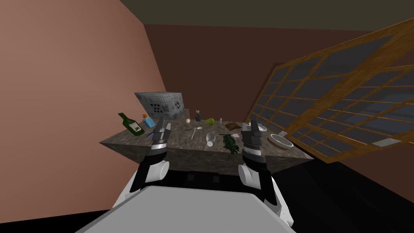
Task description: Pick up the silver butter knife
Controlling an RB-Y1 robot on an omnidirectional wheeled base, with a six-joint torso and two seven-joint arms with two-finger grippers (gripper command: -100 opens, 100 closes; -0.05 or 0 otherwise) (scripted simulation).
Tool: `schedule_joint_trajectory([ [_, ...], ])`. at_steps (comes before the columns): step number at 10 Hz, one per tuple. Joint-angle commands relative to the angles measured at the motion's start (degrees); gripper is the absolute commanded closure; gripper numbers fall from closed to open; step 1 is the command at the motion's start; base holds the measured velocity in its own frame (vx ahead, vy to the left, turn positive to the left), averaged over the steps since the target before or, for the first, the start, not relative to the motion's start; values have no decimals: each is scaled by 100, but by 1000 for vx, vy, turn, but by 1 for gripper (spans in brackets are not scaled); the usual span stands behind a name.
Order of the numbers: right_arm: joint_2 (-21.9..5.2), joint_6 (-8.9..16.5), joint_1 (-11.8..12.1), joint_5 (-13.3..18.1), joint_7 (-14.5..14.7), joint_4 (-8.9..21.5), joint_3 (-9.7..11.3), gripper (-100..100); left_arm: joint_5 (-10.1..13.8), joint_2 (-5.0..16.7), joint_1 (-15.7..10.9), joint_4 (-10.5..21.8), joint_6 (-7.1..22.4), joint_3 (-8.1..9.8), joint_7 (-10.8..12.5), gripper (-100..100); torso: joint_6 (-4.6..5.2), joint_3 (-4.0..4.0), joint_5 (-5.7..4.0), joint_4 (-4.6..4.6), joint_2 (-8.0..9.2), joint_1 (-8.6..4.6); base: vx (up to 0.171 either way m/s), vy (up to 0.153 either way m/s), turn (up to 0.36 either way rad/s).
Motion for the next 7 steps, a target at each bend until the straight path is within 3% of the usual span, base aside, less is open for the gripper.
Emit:
schedule_joint_trajectory([
  [1,0,0,0,0,0,0,0,0,64,179,5,15,69,7,51,-100,0,0,0,0,0,0,-14,27,-138],
  [3,0,0,-1,0,0,0,0,0,213,485,20,46,228,25,169,-100,2,5,4,2,10,20,-33,70,-191],
  [7,-1,1,-2,0,0,1,-1,0,724,1189,80,144,757,80,554,-100,5,15,13,6,25,56,-79,137,-387],
])
